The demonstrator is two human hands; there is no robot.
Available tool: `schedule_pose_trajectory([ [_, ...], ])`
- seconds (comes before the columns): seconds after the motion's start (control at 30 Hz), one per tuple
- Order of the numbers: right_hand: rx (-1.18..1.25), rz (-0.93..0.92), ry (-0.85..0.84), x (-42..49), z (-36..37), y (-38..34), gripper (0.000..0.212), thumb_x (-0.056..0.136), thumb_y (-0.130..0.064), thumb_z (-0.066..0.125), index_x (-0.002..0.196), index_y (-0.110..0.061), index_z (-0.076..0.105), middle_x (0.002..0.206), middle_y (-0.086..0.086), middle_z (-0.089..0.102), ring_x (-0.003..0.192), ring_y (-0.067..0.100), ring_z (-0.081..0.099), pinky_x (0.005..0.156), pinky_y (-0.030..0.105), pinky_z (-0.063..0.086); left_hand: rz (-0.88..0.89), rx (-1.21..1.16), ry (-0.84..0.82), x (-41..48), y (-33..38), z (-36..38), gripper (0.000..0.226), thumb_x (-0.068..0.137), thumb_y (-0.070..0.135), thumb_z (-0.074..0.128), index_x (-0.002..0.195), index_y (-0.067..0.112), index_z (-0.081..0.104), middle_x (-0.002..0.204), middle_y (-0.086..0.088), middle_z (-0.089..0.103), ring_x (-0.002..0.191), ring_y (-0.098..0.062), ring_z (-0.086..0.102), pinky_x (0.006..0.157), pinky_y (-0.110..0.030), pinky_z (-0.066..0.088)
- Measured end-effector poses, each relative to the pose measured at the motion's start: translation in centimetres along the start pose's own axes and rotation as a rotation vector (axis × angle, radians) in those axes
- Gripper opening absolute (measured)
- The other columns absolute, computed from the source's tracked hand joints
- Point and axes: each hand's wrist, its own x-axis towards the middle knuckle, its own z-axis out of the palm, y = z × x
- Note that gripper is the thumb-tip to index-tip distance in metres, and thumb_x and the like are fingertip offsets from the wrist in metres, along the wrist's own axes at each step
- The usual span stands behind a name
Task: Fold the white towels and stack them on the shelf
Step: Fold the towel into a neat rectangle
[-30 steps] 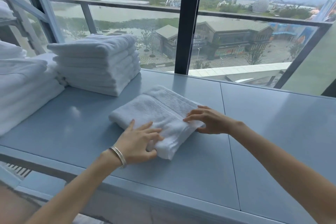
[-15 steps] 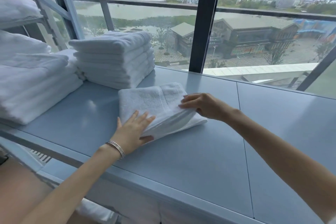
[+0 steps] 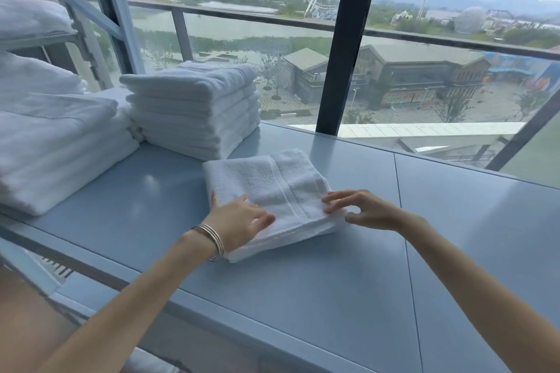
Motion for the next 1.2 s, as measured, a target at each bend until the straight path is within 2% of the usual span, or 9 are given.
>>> schedule_pose_trajectory([
  [0.07, -0.114, -0.009, 0.163, 1.0, -0.4, -0.8, 0.030, 0.082, -0.007, 0.054, 0.103, -0.017, 0.072, 0.124, -0.001, 0.060, 0.118, 0.015, 0.052, 0.102, 0.032, 0.039, -0.004, 0.014, 0.123, 1.0, -0.2, 0.0, 0.040, 0.099, 0.047, 0.024, 0.135, 0.041, 0.040, 0.144, 0.012, 0.038, 0.143, -0.010, 0.014, 0.108, -0.065, 0.002],
  [0.17, -0.223, -0.056, 0.364, 3.4, 1.2, -2.6, 0.028, 0.088, -0.002, 0.054, 0.108, -0.013, 0.069, 0.122, 0.006, 0.062, 0.113, 0.024, 0.056, 0.096, 0.040, 0.046, 0.000, 0.112, 0.052, 1.8, 0.3, 1.9, 0.055, 0.090, 0.061, 0.008, 0.144, 0.047, 0.012, 0.157, 0.014, 0.003, 0.145, -0.015, -0.002, 0.106, -0.068, -0.005],
  [0.3, -0.277, -0.118, 0.260, 6.4, 4.4, -5.0, 0.036, 0.098, -0.015, 0.041, 0.132, -0.013, 0.051, 0.141, 0.008, 0.046, 0.133, 0.023, 0.039, 0.110, 0.036, 0.029, -0.039, 0.157, 0.095, 2.4, 1.0, 3.8, 0.087, 0.061, 0.065, -0.019, 0.145, 0.045, -0.006, 0.156, 0.015, -0.011, 0.143, -0.024, -0.014, 0.103, -0.069, -0.010],
  [0.43, -0.432, 0.226, 0.112, 8.2, 4.7, -3.5, 0.047, 0.102, -0.036, 0.019, 0.147, -0.027, 0.019, 0.157, 0.002, 0.011, 0.144, 0.018, 0.006, 0.117, 0.042, 0.001, -0.153, 0.145, 0.081, 2.3, 1.5, 4.4, 0.096, 0.063, 0.071, -0.013, 0.149, 0.029, -0.005, 0.156, 0.003, -0.018, 0.140, -0.033, -0.024, 0.106, -0.064, -0.016],
  [0.6, -0.547, 0.558, 0.093, 8.9, 2.1, -2.9, 0.046, 0.100, -0.032, 0.020, 0.144, -0.022, 0.027, 0.150, 0.012, 0.027, 0.139, 0.034, 0.018, 0.113, 0.056, 0.004, -0.170, 0.107, 0.036, 1.5, 2.0, 3.8, 0.061, 0.089, 0.067, 0.019, 0.144, 0.047, 0.005, 0.156, -0.002, -0.016, 0.138, -0.041, -0.023, 0.104, -0.065, -0.014],
  [0.77, -0.462, 0.331, 0.123, 8.9, 4.6, -5.5, 0.044, 0.100, -0.032, 0.023, 0.142, -0.022, 0.030, 0.152, 0.006, 0.025, 0.139, 0.028, 0.020, 0.112, 0.048, 0.015, -0.238, 0.156, -0.006, 0.7, 4.3, 3.7, 0.062, 0.092, 0.063, 0.020, 0.147, 0.038, 0.008, 0.157, -0.012, -0.006, 0.140, -0.042, -0.006, 0.108, -0.062, -0.002],
  [0.93, -0.443, 0.135, -0.034, 8.6, 5.1, -4.7, 0.050, 0.092, -0.058, 0.000, 0.141, -0.050, 0.004, 0.156, -0.012, -0.001, 0.144, 0.020, -0.011, 0.115, 0.045, -0.009, -0.116, -0.014, 0.158, -1.2, 1.0, 0.2, 0.037, 0.096, 0.040, 0.033, 0.119, 0.023, 0.057, 0.123, -0.004, 0.058, 0.115, -0.026, 0.052, 0.094, -0.033, 0.040],
  [1.03, -0.457, -0.018, -0.062, 9.2, 5.6, -5.2, 0.074, 0.066, -0.073, -0.026, 0.135, -0.056, -0.005, 0.154, -0.020, -0.004, 0.142, 0.014, -0.015, 0.116, 0.042, -0.011, 0.021, 0.012, 0.273, -0.6, -3.4, -0.6, 0.048, 0.094, 0.040, 0.024, 0.134, 0.027, 0.047, 0.142, 0.003, 0.044, 0.134, -0.016, 0.035, 0.109, -0.032, 0.028],
  [1.2, -0.462, -0.153, -0.030, 10.7, 7.8, -8.0, 0.069, 0.078, -0.066, -0.021, 0.141, -0.048, 0.002, 0.153, -0.021, 0.000, 0.142, 0.009, -0.012, 0.114, 0.035, -0.015, 0.039, 0.141, 0.044, -0.5, -9.1, 0.9, 0.050, 0.100, 0.042, 0.021, 0.148, 0.035, 0.009, 0.157, 0.011, 0.000, 0.144, -0.008, -0.005, 0.114, -0.044, -0.004],
])
